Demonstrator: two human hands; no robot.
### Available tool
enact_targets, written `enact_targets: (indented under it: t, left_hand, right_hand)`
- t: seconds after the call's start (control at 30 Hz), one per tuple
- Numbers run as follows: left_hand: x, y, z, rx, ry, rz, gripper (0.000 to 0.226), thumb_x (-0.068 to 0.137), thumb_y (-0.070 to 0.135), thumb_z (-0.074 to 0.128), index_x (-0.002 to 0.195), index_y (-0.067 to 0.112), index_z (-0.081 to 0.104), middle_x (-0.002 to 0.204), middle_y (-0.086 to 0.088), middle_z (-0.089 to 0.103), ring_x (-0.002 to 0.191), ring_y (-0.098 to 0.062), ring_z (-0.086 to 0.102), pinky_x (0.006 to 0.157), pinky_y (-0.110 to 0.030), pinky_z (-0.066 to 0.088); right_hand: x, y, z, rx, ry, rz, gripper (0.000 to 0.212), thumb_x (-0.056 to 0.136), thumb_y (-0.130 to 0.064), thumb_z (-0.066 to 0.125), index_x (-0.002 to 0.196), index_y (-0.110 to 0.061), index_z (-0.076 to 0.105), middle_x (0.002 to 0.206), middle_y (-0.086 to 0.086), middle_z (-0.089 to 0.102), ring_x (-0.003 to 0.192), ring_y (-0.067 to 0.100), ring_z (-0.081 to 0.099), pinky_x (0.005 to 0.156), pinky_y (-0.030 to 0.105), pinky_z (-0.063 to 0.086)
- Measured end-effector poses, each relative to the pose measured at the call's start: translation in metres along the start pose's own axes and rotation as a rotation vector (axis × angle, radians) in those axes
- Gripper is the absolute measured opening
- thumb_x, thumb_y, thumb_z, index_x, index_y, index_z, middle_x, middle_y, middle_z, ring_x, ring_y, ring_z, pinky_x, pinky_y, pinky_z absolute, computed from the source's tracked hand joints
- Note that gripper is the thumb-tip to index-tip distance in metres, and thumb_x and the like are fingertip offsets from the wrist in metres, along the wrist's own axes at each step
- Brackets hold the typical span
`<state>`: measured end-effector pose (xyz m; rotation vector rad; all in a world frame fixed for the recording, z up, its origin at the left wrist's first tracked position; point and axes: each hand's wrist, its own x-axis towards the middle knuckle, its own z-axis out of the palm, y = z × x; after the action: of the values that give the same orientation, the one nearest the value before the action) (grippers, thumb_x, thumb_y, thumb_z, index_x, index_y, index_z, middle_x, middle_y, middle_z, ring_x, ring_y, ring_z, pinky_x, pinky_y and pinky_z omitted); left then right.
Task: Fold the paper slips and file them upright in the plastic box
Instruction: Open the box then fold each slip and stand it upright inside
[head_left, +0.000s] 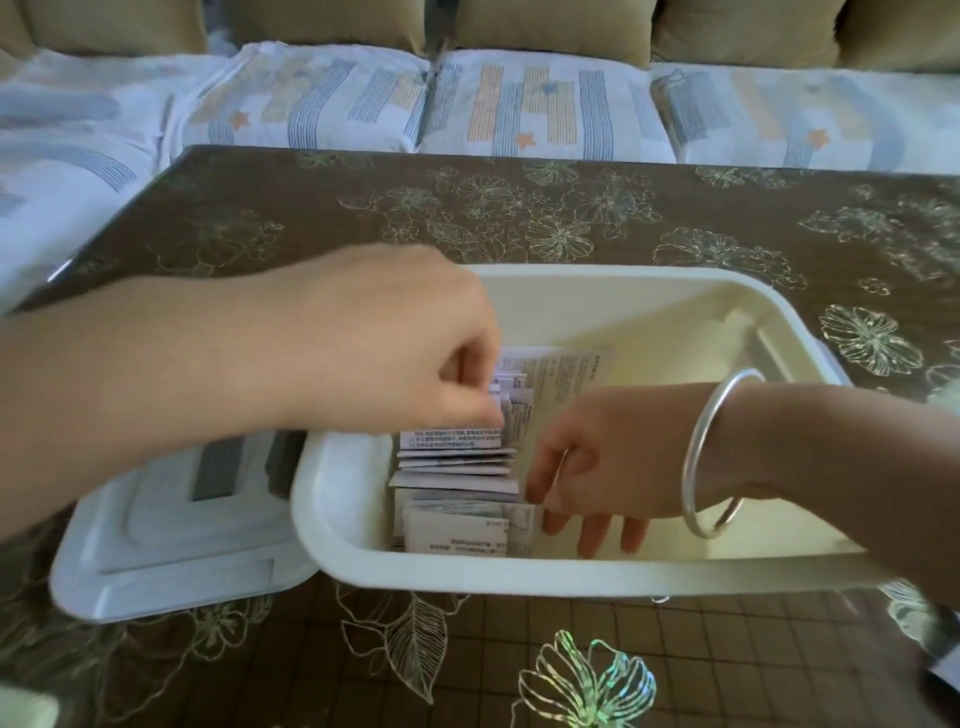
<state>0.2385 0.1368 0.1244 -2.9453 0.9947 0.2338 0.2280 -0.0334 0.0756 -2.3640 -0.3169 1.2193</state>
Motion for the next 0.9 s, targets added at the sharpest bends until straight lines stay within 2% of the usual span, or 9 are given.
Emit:
enact_targets:
  t: [0.07, 0.13, 0.27, 0.33, 0.4, 0.5, 0.57, 0.73, 0.9]
  left_hand:
    - [-0.004, -0.019, 0.006, -0.039, 0.261, 0.01, 0.022, 0.083, 0.05, 0.059, 0.079, 0.032, 0.071, 0.07, 0.02, 0.063, 0.078, -0.004, 0.057, 0.072, -0.028, 0.035]
    - [-0.01, -0.024, 0.016, 0.034, 0.416, 0.005, 0.016, 0.086, 0.035, 0.063, 0.077, 0.028, 0.073, 0.072, 0.012, 0.065, 0.083, -0.019, 0.057, 0.079, -0.035, 0.035]
    - [-0.015, -0.024, 0.027, 0.121, 0.479, 0.006, 0.008, 0.077, 0.021, 0.076, 0.072, 0.026, 0.074, 0.071, 0.0, 0.062, 0.082, -0.026, 0.057, 0.082, -0.04, 0.038]
    - [-0.015, -0.025, 0.021, 0.107, 0.51, 0.002, 0.007, 0.079, 0.024, 0.07, 0.074, 0.027, 0.074, 0.072, 0.002, 0.061, 0.084, -0.026, 0.057, 0.084, -0.039, 0.034]
    - [-0.015, -0.025, 0.017, 0.082, 0.513, -0.006, 0.014, 0.076, 0.029, 0.061, 0.074, 0.027, 0.075, 0.071, 0.005, 0.062, 0.084, -0.023, 0.058, 0.083, -0.036, 0.034]
    - [-0.017, -0.024, 0.018, 0.032, 0.477, -0.021, 0.016, 0.077, 0.031, 0.059, 0.076, 0.028, 0.075, 0.072, 0.011, 0.061, 0.086, -0.019, 0.056, 0.084, -0.033, 0.031]
    - [-0.018, -0.024, 0.02, 0.0, 0.449, -0.038, 0.016, 0.079, 0.032, 0.059, 0.078, 0.029, 0.075, 0.074, 0.015, 0.062, 0.089, -0.017, 0.056, 0.085, -0.032, 0.03]
    - [-0.019, -0.026, 0.026, -0.036, 0.413, -0.019, 0.019, 0.079, 0.034, 0.056, 0.08, 0.031, 0.075, 0.075, 0.016, 0.065, 0.09, -0.012, 0.052, 0.085, -0.027, 0.027]
    - [-0.021, -0.026, 0.024, -0.05, 0.421, 0.006, 0.012, 0.085, 0.027, 0.064, 0.082, 0.031, 0.075, 0.078, 0.015, 0.065, 0.091, -0.014, 0.054, 0.084, -0.025, 0.026]
  right_hand:
    - [-0.001, 0.0, -0.002, -0.019, 0.145, -0.024, 0.02, 0.094, -0.006, 0.054, 0.085, -0.019, 0.065, 0.083, -0.001, 0.075, 0.071, 0.018, 0.073, 0.051, 0.021, 0.053]
    - [-0.002, -0.003, -0.004, -0.011, 0.331, -0.083, 0.024, 0.09, 0.0, 0.051, 0.081, -0.018, 0.065, 0.076, 0.001, 0.074, 0.063, 0.017, 0.071, 0.047, 0.02, 0.047]
    - [0.002, -0.018, -0.004, -0.242, 0.62, -0.186, 0.008, 0.089, -0.018, 0.06, 0.09, -0.026, 0.06, 0.086, -0.007, 0.07, 0.062, 0.01, 0.061, 0.062, 0.024, 0.05]
    - [0.007, -0.022, -0.002, -0.285, 0.685, -0.214, 0.017, 0.086, -0.032, 0.066, 0.1, -0.029, 0.057, 0.09, -0.005, 0.069, 0.072, 0.015, 0.061, 0.073, 0.029, 0.052]
    - [0.013, -0.026, 0.002, -0.307, 0.677, -0.219, 0.027, 0.084, -0.038, 0.068, 0.107, -0.033, 0.056, 0.088, -0.006, 0.068, 0.08, 0.018, 0.061, 0.078, 0.032, 0.052]
    - [0.015, -0.029, 0.005, -0.386, 0.666, -0.222, 0.017, 0.082, -0.039, 0.068, 0.097, -0.035, 0.06, 0.087, -0.01, 0.066, 0.088, 0.018, 0.061, 0.077, 0.03, 0.05]
    - [0.012, -0.029, 0.006, -0.415, 0.676, -0.233, 0.012, 0.081, -0.039, 0.068, 0.084, -0.034, 0.057, 0.084, -0.011, 0.064, 0.084, 0.015, 0.061, 0.074, 0.028, 0.05]
    - [0.008, -0.027, 0.007, -0.326, 0.658, -0.253, 0.025, 0.076, -0.039, 0.073, 0.065, -0.035, 0.05, 0.076, -0.013, 0.061, 0.07, 0.009, 0.057, 0.07, 0.028, 0.05]
    - [0.009, -0.025, 0.002, -0.214, 0.615, -0.251, 0.022, 0.078, -0.034, 0.075, 0.068, -0.031, 0.055, 0.071, -0.014, 0.063, 0.073, 0.008, 0.061, 0.075, 0.028, 0.052]
